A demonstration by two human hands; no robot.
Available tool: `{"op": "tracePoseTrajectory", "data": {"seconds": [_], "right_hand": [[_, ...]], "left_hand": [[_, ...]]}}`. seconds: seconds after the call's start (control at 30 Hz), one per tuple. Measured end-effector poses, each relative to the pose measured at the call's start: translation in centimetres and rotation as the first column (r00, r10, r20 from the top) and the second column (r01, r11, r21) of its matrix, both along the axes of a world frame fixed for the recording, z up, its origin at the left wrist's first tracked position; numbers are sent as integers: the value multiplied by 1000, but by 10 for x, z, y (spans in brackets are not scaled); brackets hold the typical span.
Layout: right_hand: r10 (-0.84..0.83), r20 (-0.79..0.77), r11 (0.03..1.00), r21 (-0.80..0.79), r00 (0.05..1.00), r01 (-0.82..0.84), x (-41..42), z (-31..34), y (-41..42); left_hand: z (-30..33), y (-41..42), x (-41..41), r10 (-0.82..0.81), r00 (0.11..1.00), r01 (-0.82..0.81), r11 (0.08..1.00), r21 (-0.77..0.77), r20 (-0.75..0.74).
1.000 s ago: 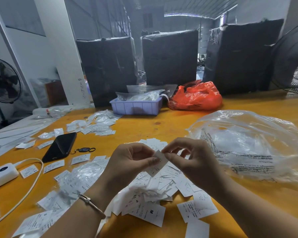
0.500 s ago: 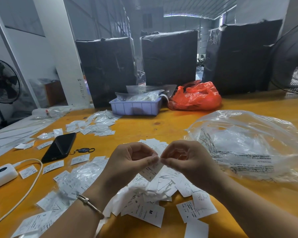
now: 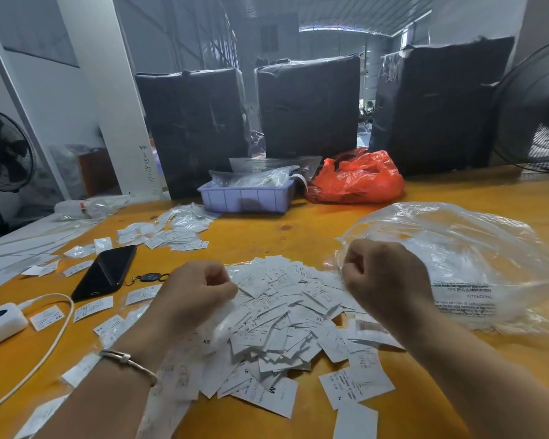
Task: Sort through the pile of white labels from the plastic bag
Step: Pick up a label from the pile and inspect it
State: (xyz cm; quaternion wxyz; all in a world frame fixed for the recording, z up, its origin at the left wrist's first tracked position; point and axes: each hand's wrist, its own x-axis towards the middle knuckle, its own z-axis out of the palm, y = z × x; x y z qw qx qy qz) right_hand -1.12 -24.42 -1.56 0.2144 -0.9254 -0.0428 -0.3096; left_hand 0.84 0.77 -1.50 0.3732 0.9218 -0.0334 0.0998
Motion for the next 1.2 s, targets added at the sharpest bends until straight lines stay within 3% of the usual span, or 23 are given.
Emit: {"op": "tracePoseTrajectory", "data": {"seconds": [0.13,0.33,0.5,0.6,0.8,0.93,1.2], "right_hand": [[-271,-209,956,-172,940,237,7,9,-20],[-436,-339,884,-338,834,325,17,0,-35],[-463,-407,869,-385,787,312,20,-5,-38],[-451,-383,879,-349,806,326,20,-7,-40],[-442,-305,882,-319,844,347,26,-13,-48],[-404,-355,910,-251,843,330,30,-15,-51],[-440,-347,893,-268,828,362,32,-17,-51]], "left_hand": [[1,11,3,102,992,-85,974,208,-73],[3,11,1,179,981,-136,911,389,-76],[0,9,1,148,989,-128,922,366,-26],[-5,4,1,83,996,-87,954,286,25],[-17,-14,-1,-170,981,147,967,208,94],[-23,-20,-1,-327,943,309,929,204,61],[-27,-17,1,-346,937,333,925,183,46]]}}
